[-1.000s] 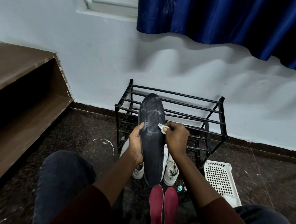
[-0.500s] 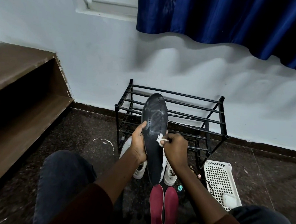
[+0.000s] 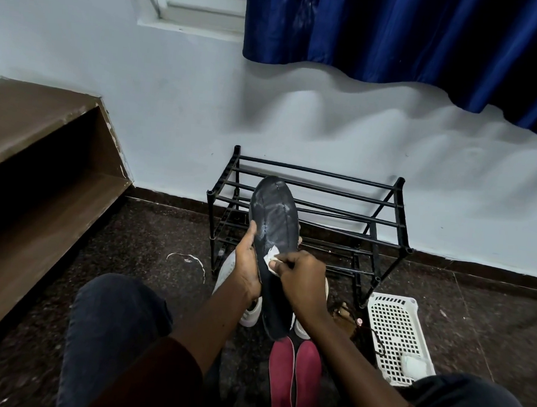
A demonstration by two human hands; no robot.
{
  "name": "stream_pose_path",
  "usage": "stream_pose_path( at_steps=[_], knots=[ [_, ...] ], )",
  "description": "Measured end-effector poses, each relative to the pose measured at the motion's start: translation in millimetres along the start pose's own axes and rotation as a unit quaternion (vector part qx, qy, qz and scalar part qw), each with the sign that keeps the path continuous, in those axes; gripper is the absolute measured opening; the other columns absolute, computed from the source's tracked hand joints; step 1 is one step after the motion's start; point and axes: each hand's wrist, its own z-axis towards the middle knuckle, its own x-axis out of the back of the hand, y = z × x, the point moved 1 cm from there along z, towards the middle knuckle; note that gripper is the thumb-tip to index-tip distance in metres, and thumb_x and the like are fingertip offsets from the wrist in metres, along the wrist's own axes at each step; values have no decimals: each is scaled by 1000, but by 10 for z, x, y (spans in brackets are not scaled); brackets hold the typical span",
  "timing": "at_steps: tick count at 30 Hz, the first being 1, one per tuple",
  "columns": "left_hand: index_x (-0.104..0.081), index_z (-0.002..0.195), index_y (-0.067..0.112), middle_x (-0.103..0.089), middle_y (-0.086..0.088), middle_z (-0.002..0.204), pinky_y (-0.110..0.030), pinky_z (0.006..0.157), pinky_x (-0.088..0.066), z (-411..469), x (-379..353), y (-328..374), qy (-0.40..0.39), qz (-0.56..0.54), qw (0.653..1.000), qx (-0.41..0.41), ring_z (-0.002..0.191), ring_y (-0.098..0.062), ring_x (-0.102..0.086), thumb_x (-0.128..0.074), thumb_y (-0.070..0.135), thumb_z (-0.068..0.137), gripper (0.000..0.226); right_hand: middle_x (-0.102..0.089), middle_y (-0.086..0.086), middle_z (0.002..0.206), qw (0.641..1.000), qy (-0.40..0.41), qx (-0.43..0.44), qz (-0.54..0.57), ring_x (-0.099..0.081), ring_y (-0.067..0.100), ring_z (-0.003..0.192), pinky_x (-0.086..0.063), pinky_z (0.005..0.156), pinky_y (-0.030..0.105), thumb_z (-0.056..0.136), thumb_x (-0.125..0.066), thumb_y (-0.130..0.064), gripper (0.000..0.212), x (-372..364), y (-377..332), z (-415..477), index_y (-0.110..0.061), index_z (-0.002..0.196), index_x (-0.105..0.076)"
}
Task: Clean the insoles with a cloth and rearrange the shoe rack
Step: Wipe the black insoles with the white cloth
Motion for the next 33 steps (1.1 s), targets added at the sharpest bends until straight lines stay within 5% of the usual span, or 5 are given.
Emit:
stream_pose_path(
  at_steps=[7, 12, 17, 22, 33],
  knots=[
    [-70, 106, 4, -68, -19, 106, -36, 84, -54, -25, -18, -90, -10, 5, 1000, 17, 92, -29, -67, -34, 65, 89, 73, -66, 12, 82, 996, 69, 12, -52, -62, 29, 78, -48, 69, 33, 81, -70, -24, 17, 95, 48, 309, -9, 88, -74],
    [-57, 125, 5, -65, -17, 108, -37, 89, -50, -52, -67, -95, -14, 12, 1000, 14, 96, -28, -64, -35, 64, 90, 72, -67, 15, 86, 993, 102, -11, -52, -61, 31, 80, -43, 67, 30, 84, -67, -18, 15, 54, 28, 330, -5, 89, -72],
    [-51, 133, 2, -51, -23, 134, -38, 97, -45, 3, -27, -47, 18, 30, 999, -5, 115, -33, -53, -36, 69, 85, 84, -68, 8, 80, 999, 13, 18, 24, -59, 17, 71, -37, 59, 16, 77, -68, -2, 3, -65, -62, 40, -4, 79, -69],
    [-63, 119, 7, -59, -14, 105, -34, 85, -50, -38, -71, -56, 18, 28, 999, -4, 94, -25, -59, -32, 70, 87, 78, -61, 11, 78, 997, 44, 56, -13, -55, 25, 77, -39, 66, 32, 75, -63, 6, 11, -89, -85, 149, -3, 69, -60],
    [-58, 122, 5, -65, -18, 110, -36, 88, -52, -39, -43, -70, -4, 22, 1000, 14, 97, -28, -65, -26, 73, 86, 84, -64, -8, 65, 998, 24, 12, 63, -59, 14, 70, -42, 78, 31, 69, -76, -5, 17, -34, -55, 186, -12, 61, -63]
  ],
)
